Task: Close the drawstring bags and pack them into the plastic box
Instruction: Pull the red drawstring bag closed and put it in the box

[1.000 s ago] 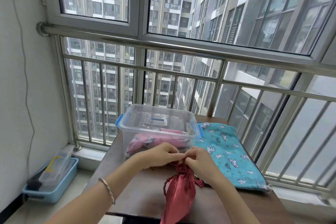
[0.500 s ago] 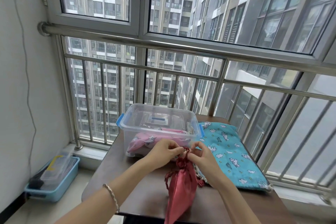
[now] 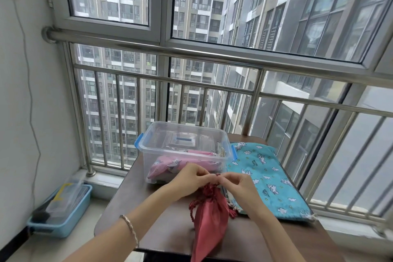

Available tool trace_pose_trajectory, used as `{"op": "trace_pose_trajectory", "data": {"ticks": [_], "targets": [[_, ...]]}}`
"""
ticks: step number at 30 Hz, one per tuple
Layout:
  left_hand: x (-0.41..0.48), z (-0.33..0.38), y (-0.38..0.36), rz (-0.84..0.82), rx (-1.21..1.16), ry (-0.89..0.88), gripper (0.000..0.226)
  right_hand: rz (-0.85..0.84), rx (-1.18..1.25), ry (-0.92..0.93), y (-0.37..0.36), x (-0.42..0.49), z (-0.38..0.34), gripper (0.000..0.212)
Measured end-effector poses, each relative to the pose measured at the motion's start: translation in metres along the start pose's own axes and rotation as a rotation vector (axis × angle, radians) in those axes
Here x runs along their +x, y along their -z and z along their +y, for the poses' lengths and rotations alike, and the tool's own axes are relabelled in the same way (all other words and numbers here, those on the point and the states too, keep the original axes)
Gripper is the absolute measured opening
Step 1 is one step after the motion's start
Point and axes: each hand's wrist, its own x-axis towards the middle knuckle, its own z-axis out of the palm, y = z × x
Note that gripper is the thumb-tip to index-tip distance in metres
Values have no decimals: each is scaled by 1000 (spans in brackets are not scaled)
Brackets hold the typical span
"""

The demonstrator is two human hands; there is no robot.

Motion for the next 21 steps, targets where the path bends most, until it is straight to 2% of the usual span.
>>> {"op": "trace_pose_trajectory", "data": {"ticks": [2,5,14,16,18,19,20,21], "targets": [[-2,0,7,-6,16,-1,24,24,-2,-9,7,1,5,14],[-7,1,21,85,186,-51,13,56,-41,-54,20,-1,11,17],[-22,-11,32,153,388,-29,15,-19,-116,-96,39,-10,28,20],[-24,-11,29,186,483,-53,14,-36,-67,-109,38,-12,22,21],[-25,-8,27,248,696,-83,16,-83,4,-151,37,-10,17,19],[-25,-5,24,275,767,-94,18,-111,22,-159,36,-7,15,25],[-25,-3,21,299,775,-90,19,-144,38,-166,36,-3,14,32],[-26,0,18,323,740,-70,20,-173,58,-183,34,0,13,31]]}}
